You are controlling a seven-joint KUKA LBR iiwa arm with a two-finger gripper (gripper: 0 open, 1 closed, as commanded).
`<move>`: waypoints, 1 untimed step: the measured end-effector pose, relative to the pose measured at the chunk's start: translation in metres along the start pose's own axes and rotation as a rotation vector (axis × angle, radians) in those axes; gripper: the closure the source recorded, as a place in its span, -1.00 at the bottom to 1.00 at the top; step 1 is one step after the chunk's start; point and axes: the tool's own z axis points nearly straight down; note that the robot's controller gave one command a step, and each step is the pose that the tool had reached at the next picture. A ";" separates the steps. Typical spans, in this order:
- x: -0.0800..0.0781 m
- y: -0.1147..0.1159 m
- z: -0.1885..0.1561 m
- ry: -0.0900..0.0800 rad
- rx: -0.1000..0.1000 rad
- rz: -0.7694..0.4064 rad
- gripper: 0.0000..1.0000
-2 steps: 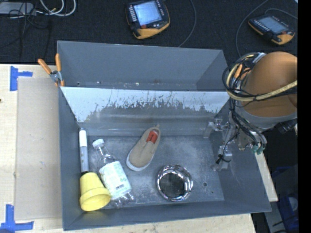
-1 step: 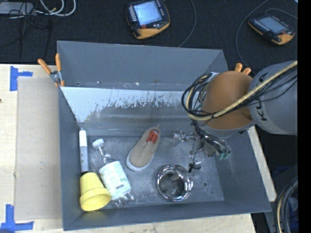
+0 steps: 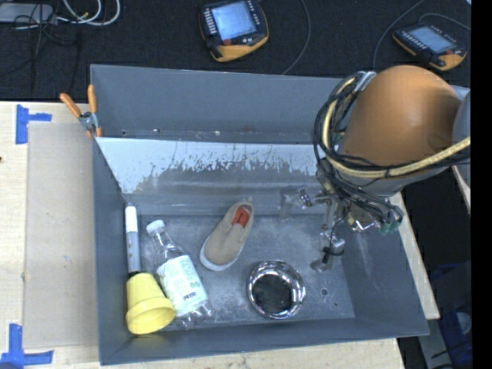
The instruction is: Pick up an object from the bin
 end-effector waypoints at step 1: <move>-0.011 0.057 0.086 0.008 -0.005 0.086 -1.00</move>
Offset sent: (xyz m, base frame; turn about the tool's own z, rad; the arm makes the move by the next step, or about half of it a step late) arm -0.0106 0.0534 -0.0809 0.0904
